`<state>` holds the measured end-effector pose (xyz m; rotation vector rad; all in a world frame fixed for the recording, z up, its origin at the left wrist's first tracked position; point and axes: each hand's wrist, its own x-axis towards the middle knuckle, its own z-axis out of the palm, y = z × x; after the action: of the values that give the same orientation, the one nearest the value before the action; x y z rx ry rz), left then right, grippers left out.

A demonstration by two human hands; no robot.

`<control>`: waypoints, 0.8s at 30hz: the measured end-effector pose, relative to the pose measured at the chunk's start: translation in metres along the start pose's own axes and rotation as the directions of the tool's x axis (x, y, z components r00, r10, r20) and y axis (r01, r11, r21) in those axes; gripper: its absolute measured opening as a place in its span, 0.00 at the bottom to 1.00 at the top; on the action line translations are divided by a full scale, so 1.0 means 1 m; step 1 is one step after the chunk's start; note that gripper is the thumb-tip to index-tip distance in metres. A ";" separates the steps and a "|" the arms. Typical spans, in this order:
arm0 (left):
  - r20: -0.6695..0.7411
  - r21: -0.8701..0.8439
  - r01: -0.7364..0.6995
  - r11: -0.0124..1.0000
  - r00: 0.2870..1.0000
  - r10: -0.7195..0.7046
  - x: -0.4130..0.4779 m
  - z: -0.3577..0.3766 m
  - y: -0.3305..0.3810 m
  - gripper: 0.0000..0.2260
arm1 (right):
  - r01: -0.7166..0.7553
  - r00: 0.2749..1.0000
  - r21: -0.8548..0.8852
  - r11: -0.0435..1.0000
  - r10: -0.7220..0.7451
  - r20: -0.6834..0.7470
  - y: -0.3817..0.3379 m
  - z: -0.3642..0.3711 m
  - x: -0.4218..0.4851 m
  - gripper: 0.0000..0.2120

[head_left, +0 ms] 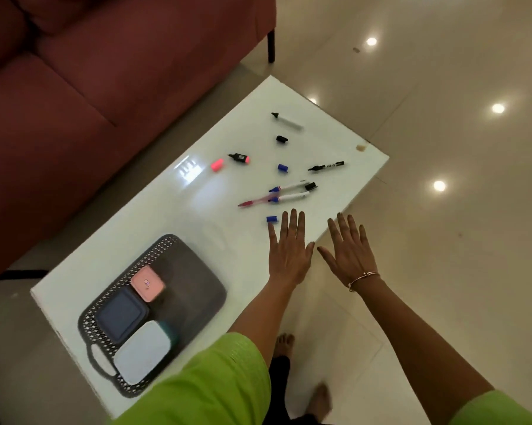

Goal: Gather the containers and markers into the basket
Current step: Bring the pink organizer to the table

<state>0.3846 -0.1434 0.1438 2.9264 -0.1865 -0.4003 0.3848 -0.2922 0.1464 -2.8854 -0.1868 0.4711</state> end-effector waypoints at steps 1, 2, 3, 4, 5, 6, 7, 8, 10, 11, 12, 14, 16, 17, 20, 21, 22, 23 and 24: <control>-0.015 0.003 0.020 1.000 1.000 -0.020 0.009 0.001 0.005 0.30 | 0.019 1.000 -0.008 1.000 -0.019 0.003 0.009 -0.003 0.012 0.42; -0.029 0.015 0.037 0.999 0.999 -0.036 0.017 0.003 0.009 0.30 | 0.041 0.999 -0.014 0.999 -0.041 0.005 0.016 -0.006 0.022 0.42; -0.028 0.020 0.058 0.998 0.998 -0.058 0.025 0.005 0.014 0.30 | 0.066 0.998 -0.021 0.998 -0.066 0.017 0.024 -0.009 0.033 0.42; -0.029 0.024 0.077 0.997 0.997 -0.076 0.032 0.007 0.019 0.30 | 0.095 0.995 -0.023 0.995 -0.094 0.021 0.031 -0.011 0.044 0.42; -0.037 0.027 0.097 0.995 0.995 -0.096 0.039 0.010 0.026 0.30 | 0.119 0.992 -0.025 0.993 -0.118 0.036 0.040 -0.012 0.054 0.42; -0.047 0.027 0.118 0.993 0.992 -0.117 0.046 0.012 0.033 0.30 | 0.145 0.988 -0.026 0.989 -0.144 0.050 0.050 -0.014 0.065 0.41; -0.048 0.027 0.144 0.989 0.989 -0.143 0.053 0.014 0.040 0.30 | 0.166 0.984 -0.026 0.986 -0.164 0.070 0.059 -0.015 0.072 0.41; -0.043 0.024 0.182 0.983 0.983 -0.181 0.060 0.016 0.049 0.30 | 0.197 0.977 -0.022 0.980 -0.195 0.085 0.070 -0.015 0.081 0.41; -0.044 0.019 0.275 0.961 0.961 -0.274 0.070 0.021 0.070 0.30 | 0.247 0.963 0.001 0.969 -0.246 0.111 0.093 -0.019 0.091 0.40; -0.040 -0.014 0.320 0.947 0.946 -0.321 0.074 0.025 0.083 0.28 | 0.263 0.956 0.022 0.965 -0.263 0.127 0.106 -0.020 0.094 0.39; -0.027 -0.062 0.349 0.935 0.936 -0.351 0.077 0.029 0.096 0.26 | 0.275 0.952 0.054 0.960 -0.280 0.125 0.117 -0.020 0.095 0.37; 0.003 -0.218 0.423 0.880 0.902 -0.433 0.084 0.039 0.128 0.22 | 0.279 0.950 0.143 0.950 -0.294 0.101 0.147 -0.022 0.101 0.30; 0.068 -0.423 0.514 0.746 0.839 -0.540 0.094 0.056 0.164 0.20 | 0.217 0.963 0.259 0.941 -0.249 0.101 0.180 -0.021 0.106 0.22; 0.142 -0.511 0.567 0.646 0.797 -0.587 0.099 0.063 0.178 0.20 | 0.169 0.971 0.313 0.935 -0.213 0.112 0.193 -0.020 0.109 0.20; 0.290 -0.612 0.668 0.423 0.688 -0.666 0.121 0.099 0.216 0.22 | 0.081 0.984 0.381 0.921 -0.135 0.118 0.237 -0.001 0.129 0.18; 0.321 -0.629 0.674 0.388 0.680 -0.660 0.131 0.113 0.225 0.22 | 0.049 0.984 0.390 0.920 -0.111 0.138 0.249 0.008 0.138 0.18; 0.340 -0.648 0.672 0.358 0.676 -0.654 0.139 0.126 0.231 0.22 | 0.033 0.986 0.402 0.915 -0.095 0.136 0.258 0.019 0.149 0.18; 0.364 -0.660 0.675 0.330 0.672 -0.645 0.148 0.143 0.234 0.23 | -0.007 0.985 0.418 0.908 -0.066 0.159 0.266 0.030 0.159 0.18; 0.374 -0.680 0.670 0.296 0.665 -0.647 0.160 0.163 0.232 0.23 | -0.029 0.986 0.447 0.894 -0.049 0.162 0.274 0.048 0.174 0.18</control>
<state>0.4697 -0.4199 -0.0054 1.9305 1.0159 -0.4620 0.5571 -0.5218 -0.0129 -2.3911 -0.1011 0.6610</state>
